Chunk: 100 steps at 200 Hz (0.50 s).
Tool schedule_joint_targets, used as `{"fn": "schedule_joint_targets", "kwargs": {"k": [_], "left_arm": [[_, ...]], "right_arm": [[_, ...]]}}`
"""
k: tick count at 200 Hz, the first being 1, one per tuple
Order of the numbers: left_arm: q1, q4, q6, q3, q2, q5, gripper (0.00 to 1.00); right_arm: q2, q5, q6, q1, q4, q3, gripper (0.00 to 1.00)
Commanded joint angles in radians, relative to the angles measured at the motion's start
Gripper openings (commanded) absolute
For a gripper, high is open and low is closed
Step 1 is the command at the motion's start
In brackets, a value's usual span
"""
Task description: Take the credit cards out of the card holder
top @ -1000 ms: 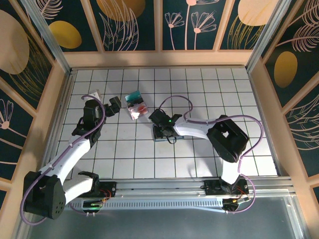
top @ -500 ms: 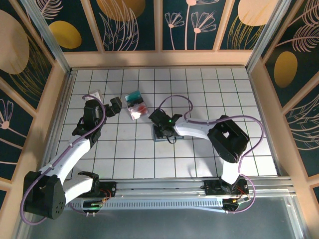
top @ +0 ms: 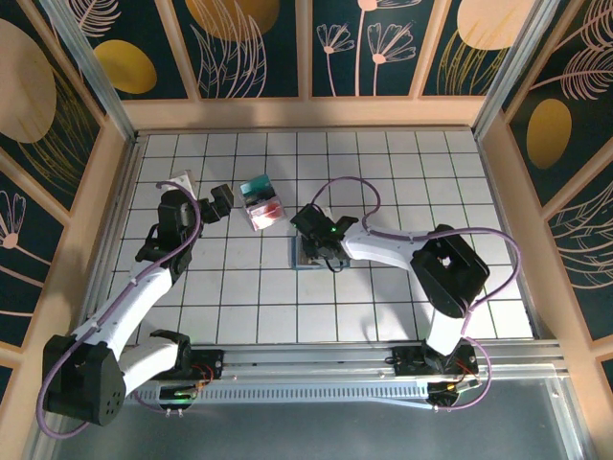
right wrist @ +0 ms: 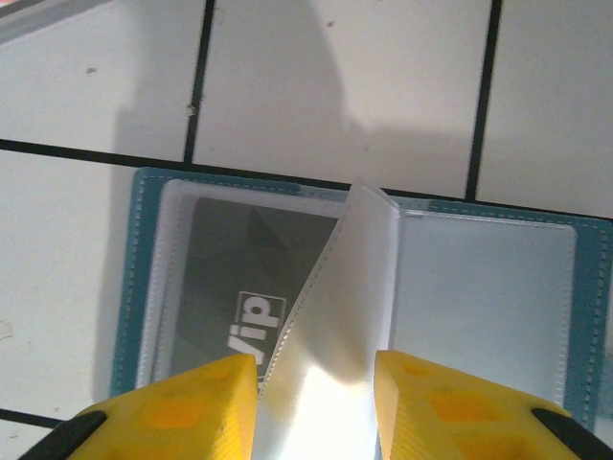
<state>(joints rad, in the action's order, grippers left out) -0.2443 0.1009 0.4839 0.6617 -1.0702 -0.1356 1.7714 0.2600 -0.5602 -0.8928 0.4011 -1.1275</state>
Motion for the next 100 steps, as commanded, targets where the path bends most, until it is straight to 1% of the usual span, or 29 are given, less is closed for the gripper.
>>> {"fn": "schedule_joint_targets", "kwargs": {"k": [1, 35, 64, 79, 100], "left_arm": [[-0.005, -0.010, -0.022, 0.024, 0.021, 0.008, 0.99], [-0.005, -0.013, -0.041, 0.027, 0.037, 0.014, 0.99], [-0.014, -0.011, -0.052, 0.021, 0.044, 0.035, 0.99], [-0.043, -0.007, -0.049, 0.009, 0.044, 0.039, 0.99], [-0.117, -0.019, -0.049, 0.003, 0.034, -0.011, 0.99]], "right_arm": [[-0.058, 0.054, -0.033, 0.015, 0.033, 0.030, 0.38], [-0.097, 0.071, -0.050, 0.039, 0.036, 0.078, 0.38], [-0.130, 0.059, -0.059, 0.074, 0.017, 0.131, 0.38], [-0.139, 0.047, -0.061, 0.094, 0.003, 0.157, 0.38], [-0.153, 0.035, -0.063, 0.122, -0.017, 0.189, 0.38]]}}
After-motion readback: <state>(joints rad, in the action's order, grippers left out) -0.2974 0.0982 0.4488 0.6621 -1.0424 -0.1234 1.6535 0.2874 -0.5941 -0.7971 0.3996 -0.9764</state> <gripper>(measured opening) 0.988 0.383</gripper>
